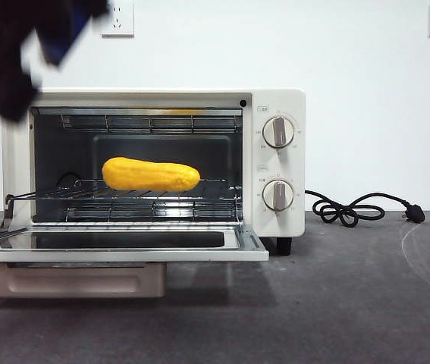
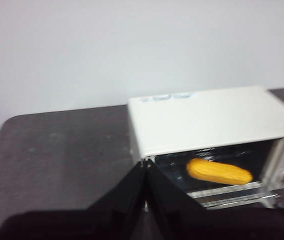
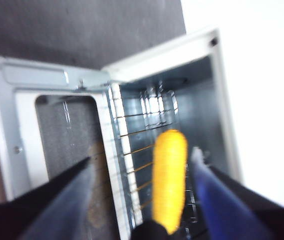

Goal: Take the corn from the table,put the corn in the oven

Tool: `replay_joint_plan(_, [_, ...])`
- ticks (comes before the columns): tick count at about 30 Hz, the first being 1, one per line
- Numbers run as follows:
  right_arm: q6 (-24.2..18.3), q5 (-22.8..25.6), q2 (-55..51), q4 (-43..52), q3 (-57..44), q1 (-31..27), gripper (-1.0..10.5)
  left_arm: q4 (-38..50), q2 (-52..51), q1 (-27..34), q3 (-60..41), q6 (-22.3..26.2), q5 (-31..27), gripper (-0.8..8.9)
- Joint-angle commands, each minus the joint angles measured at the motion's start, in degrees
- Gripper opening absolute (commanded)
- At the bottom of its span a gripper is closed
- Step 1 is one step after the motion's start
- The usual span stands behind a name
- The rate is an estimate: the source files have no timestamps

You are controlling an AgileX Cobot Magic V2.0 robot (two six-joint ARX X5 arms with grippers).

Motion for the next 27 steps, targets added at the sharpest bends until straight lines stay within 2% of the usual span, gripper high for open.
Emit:
replay_joint_plan(1, [3.7, -1.0, -6.2, -4.3, 0.6, 2.2, 1.0, 0.1, 3.9, -0.1, -0.4, 2.7, -1.4, -0.06])
replay_joint_plan(6, [10.6, -2.1, -16.7, -12.7, 0.8, 4.0, 0.5, 0.1, 11.7, -0.1, -0.4, 5.9, -1.0, -0.08])
replay_joint_plan(8, [13.4, -4.3, -21.0, -16.7, 0.8, 3.9, -0.2, 0.1, 14.9, -0.1, -0.4, 6.9, 1.0, -0.08])
replay_joint_plan(9, [14.9, -5.7, -23.2, -18.9, 0.8, 3.8, -0.2, 0.2, 16.6, 0.0, -0.4, 7.3, 3.2, -0.09])
replay_joint_plan(14, [21.5, -13.1, -32.8, -26.8, 0.8, 1.3, -0.2, 2.4, 24.4, 1.7, -0.4, 10.7, 17.5, -0.09])
replay_joint_plan(17, [24.8, -18.1, -37.2, -29.2, 0.8, -2.0, -0.2, 4.1, 28.9, 4.5, -0.5, 12.1, 23.5, -0.09])
replay_joint_plan(20, [27.3, -23.6, -41.0, -31.1, 0.8, -6.8, -0.2, 6.4, 33.5, 8.4, -0.9, 12.7, 32.7, -0.09])
replay_joint_plan(23, [29.6, -31.5, -43.2, -32.9, 0.8, -12.9, -0.2, 8.8, 35.8, 14.4, -2.0, 12.9, 42.1, -0.09])
replay_joint_plan(27, [30.6, -44.7, -43.8, -36.3, 0.8, -23.1, -0.2, 10.9, 36.1, 26.1, -5.7, 13.5, 57.8, -0.09])
